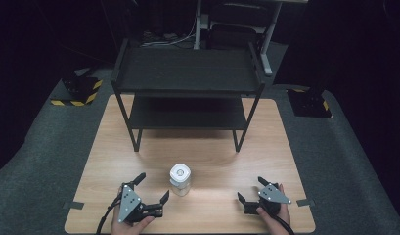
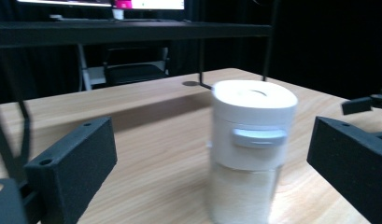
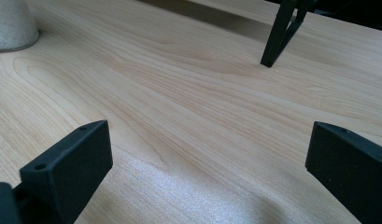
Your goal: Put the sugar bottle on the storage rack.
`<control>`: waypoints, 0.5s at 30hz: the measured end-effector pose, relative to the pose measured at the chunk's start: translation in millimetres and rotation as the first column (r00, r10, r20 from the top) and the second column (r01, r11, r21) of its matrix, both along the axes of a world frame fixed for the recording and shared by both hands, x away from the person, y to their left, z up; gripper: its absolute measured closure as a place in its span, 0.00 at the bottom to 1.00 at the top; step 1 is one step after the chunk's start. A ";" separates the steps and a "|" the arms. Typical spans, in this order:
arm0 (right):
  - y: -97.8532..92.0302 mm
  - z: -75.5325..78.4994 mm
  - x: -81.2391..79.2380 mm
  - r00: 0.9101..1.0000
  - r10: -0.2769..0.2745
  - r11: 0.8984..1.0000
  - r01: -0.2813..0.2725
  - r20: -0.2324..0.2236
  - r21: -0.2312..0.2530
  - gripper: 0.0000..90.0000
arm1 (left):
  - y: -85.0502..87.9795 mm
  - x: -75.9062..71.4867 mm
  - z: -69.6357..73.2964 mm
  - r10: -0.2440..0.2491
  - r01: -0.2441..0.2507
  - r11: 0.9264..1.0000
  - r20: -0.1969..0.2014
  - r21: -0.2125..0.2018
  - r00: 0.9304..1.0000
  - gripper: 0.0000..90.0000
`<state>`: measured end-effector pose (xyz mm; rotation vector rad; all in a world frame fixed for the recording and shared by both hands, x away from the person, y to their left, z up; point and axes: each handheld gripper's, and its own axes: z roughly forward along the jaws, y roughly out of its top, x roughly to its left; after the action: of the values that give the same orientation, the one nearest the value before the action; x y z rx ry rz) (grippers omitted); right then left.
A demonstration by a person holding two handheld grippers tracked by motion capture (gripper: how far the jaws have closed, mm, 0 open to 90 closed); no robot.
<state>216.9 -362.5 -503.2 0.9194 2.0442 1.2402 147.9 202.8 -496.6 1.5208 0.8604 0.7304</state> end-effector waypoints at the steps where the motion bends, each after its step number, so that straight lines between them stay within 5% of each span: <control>1: 0.0 -0.3 -0.3 1.000 -0.001 1.000 0.001 0.002 0.000 0.01 | -3.3 1.1 -1.9 -0.002 0.002 1.000 -0.002 -0.002 1.000 0.02; 15: -1.6 -1.4 -0.7 1.000 0.004 1.000 -0.004 0.008 0.006 0.01 | -49.5 27.7 -28.3 -0.003 0.004 0.999 -0.029 0.042 1.000 0.08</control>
<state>216.3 -364.1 -504.6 0.9125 2.0377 1.2512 175.6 153.3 -524.9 1.5737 0.8689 0.7294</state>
